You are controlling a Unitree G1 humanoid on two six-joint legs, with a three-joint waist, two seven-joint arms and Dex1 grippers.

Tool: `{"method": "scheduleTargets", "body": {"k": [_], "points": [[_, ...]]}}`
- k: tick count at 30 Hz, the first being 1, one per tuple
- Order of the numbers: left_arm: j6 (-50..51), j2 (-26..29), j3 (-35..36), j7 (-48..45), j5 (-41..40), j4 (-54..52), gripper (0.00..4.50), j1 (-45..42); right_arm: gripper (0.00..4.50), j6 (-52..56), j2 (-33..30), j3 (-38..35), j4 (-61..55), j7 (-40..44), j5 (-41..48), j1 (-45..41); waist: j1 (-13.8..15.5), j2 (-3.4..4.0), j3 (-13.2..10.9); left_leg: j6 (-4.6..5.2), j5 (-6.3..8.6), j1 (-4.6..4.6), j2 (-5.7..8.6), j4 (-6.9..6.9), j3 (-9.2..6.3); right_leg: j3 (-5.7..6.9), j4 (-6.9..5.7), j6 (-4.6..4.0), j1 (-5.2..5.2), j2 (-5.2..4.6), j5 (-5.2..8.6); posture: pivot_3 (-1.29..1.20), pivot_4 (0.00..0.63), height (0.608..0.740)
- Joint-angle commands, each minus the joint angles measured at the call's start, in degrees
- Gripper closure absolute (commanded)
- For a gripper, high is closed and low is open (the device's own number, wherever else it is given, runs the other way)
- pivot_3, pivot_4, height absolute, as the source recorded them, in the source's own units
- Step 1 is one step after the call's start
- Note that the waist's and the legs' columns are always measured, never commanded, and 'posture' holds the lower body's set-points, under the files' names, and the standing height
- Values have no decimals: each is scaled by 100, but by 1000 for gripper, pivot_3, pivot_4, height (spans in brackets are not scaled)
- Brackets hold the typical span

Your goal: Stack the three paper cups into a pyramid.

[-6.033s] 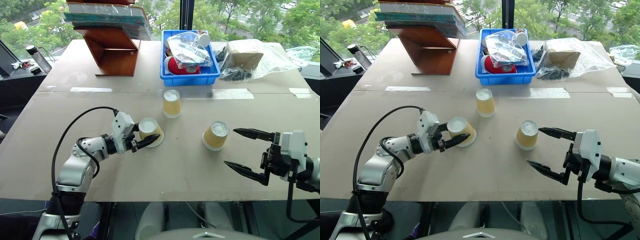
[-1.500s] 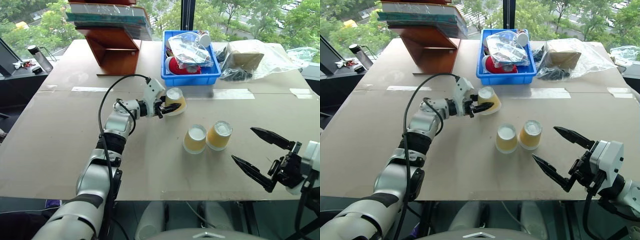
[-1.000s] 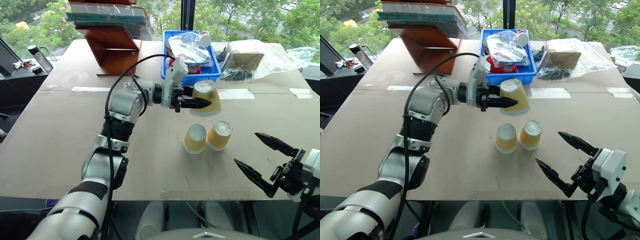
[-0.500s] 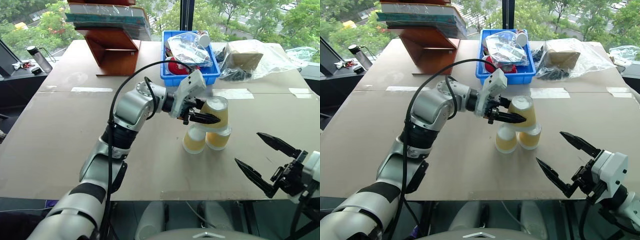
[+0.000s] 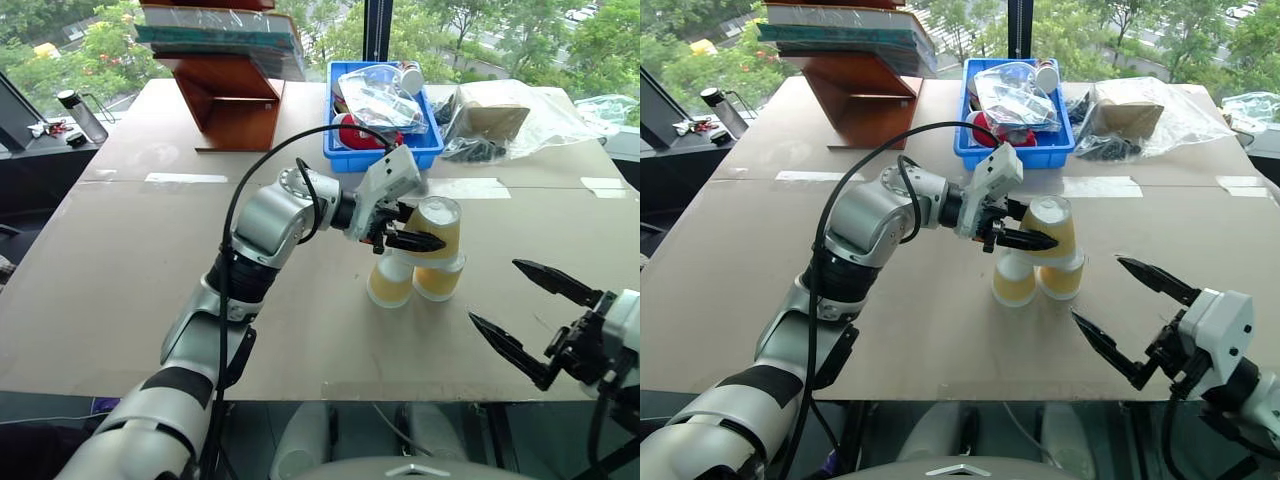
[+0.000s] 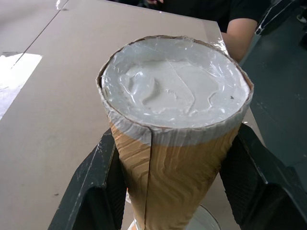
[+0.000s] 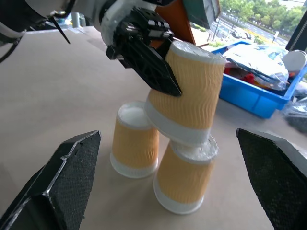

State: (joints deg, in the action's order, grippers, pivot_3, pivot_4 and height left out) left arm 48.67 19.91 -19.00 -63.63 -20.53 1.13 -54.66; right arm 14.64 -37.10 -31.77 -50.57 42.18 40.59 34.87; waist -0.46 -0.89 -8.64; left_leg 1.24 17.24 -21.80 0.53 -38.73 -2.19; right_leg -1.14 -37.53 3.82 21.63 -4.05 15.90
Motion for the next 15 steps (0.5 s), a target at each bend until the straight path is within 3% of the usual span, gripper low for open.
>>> {"method": "scheduleTargets", "body": {"k": [1,5,6,8,15], "points": [[83,39,-18,5,-82,-214,1985,-43,0,-216,-76,-619,289,476,147,155,-2,0,0,0,0,1,0,0,0,0,-1,0,0,0,0,0,150,740],[220,90,-39,-58,-167,-321,1985,-21,0,-273,-111,-808,588,732,147,121,-9,1,0,1,1,2,-2,0,0,-1,-2,0,0,1,0,0,150,740],[233,73,-12,-27,-191,-332,1395,-16,0,-283,-113,-819,647,780,139,99,-10,1,0,1,1,2,-2,0,1,-2,-3,0,0,1,0,0,150,740],[303,46,69,31,-276,-370,869,-27,0,-292,-118,-827,745,877,116,74,-11,1,0,0,0,2,-2,0,0,-1,-3,0,0,1,0,0,150,740],[837,224,494,123,-732,-688,869,-39,0,-349,-305,-842,1323,1334,48,-158,-12,0,0,-2,-1,1,-3,0,2,-3,-1,0,1,-1,0,0,150,740]]}}
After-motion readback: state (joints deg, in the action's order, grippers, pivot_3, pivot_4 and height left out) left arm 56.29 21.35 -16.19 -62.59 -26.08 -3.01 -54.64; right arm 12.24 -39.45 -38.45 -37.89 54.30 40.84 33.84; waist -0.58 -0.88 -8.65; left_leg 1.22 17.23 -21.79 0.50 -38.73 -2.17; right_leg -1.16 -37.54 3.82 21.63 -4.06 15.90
